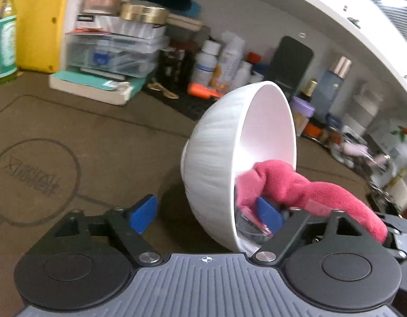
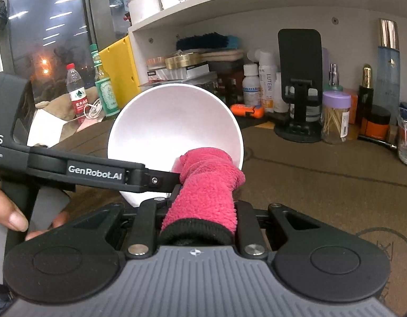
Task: Clean bowl
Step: 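Keep wiping inside the bowl with the towel in the right gripper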
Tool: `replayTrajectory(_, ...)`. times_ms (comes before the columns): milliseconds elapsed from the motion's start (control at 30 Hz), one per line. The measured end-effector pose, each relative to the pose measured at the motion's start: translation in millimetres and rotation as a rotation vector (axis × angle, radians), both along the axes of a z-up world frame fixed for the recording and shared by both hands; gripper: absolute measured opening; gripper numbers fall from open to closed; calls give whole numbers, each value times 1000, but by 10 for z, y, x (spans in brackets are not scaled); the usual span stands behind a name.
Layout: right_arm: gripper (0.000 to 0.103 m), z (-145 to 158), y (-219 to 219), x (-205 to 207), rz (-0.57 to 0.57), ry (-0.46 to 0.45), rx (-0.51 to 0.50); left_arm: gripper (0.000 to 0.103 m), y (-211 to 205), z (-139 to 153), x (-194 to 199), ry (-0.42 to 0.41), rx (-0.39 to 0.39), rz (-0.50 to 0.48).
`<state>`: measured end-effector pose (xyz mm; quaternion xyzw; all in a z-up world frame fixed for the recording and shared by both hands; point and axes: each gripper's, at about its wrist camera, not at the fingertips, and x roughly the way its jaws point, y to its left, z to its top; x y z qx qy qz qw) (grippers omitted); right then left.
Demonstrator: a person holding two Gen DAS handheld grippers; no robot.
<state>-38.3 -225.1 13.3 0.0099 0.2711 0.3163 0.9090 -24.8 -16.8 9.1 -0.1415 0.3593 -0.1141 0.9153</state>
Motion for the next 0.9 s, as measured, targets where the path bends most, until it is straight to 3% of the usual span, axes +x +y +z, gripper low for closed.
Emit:
replayTrajectory(67,21,42,-14,-9,-1,-10,2,55,64,2,24,21,-52,-26)
replayTrajectory(200,21,115,-53,-32,-13,-18,11,59,150,-26,31,45,-116,-39)
replayTrajectory(333,20,127,-80,-52,-26,-25,-7,64,155,-13,12,33,-92,-25)
replayTrajectory(367,20,135,-82,-58,-39,-37,-18,64,165,-4,6,22,-57,-4)
replayTrajectory(400,20,146,-84,-65,-50,-49,-28,70,176,4,0,11,-22,18)
replayTrajectory(467,20,177,-105,-74,-40,-50,-18,60,181,11,-10,0,32,15)
replayTrajectory(500,20,181,-109,-71,-30,-42,-9,48,120,13,-18,-11,117,-2)
replayTrajectory(533,20,187,-104,-66,-15,-31,3,43,70,12,-20,-21,181,-11)
replayTrajectory(667,20,221,-10,-101,24,-31,-3,36,-27,38,-1,-23,251,-64)
replayTrajectory(833,20,203,191,-213,47,-54,-90,26,-188,62,-89,-100,383,-99)
replayTrajectory(900,20,198,216,-217,22,-57,-130,26,-278,85,-160,-138,469,-137)
